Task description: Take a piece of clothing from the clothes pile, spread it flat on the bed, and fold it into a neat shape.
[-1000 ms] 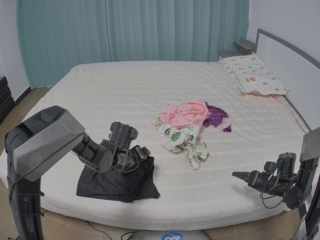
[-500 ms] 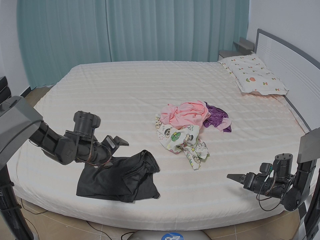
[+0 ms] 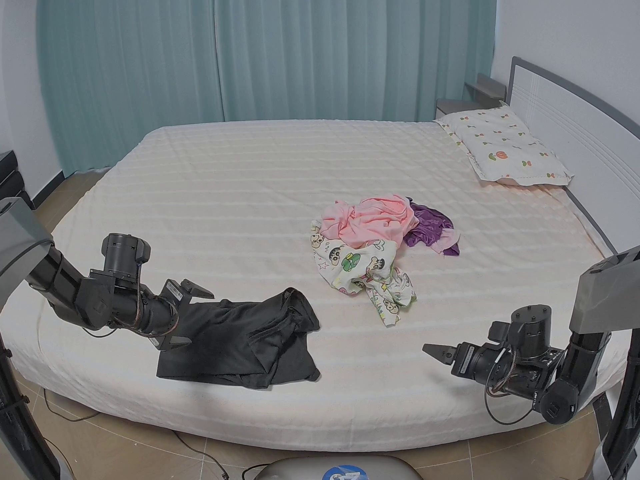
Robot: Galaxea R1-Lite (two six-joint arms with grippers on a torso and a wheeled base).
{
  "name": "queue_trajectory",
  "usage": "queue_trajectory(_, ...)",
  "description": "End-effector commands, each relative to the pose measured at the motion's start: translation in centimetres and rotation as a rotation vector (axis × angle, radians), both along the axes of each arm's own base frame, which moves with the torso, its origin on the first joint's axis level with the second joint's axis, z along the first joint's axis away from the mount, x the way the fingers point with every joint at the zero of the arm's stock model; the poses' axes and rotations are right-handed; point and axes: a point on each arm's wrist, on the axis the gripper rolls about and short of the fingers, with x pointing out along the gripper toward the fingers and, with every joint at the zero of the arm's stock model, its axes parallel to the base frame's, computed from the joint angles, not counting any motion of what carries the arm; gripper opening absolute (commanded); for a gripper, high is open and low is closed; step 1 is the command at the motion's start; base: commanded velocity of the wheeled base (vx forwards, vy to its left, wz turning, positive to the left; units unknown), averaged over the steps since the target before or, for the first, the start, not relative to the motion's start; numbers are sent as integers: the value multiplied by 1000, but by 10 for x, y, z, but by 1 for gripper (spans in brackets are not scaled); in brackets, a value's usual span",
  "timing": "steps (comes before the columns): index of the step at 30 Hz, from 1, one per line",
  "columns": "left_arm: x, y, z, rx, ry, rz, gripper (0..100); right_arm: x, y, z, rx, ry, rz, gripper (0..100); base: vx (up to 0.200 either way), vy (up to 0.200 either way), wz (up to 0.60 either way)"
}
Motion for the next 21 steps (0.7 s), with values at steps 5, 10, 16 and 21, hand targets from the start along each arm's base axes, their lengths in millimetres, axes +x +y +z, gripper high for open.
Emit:
queue_trajectory(5,1,26,2,-50,-6,36,100,18,30,3,-40,-27,-10,100,0,160,0)
queue_trajectory(10,4,33,2,-49,-21,53,100,26,46,11,-58,-21,3,100,0,200,0)
queue_trajectory(16,4,37,3,-52,-54,66,100,36,63,20,-82,-57,-25,100,0,200,0)
queue_trajectory(21,6,42,-1,-52,-50,80,100,34,76,17,-119,-32,-17,100,0,200,0)
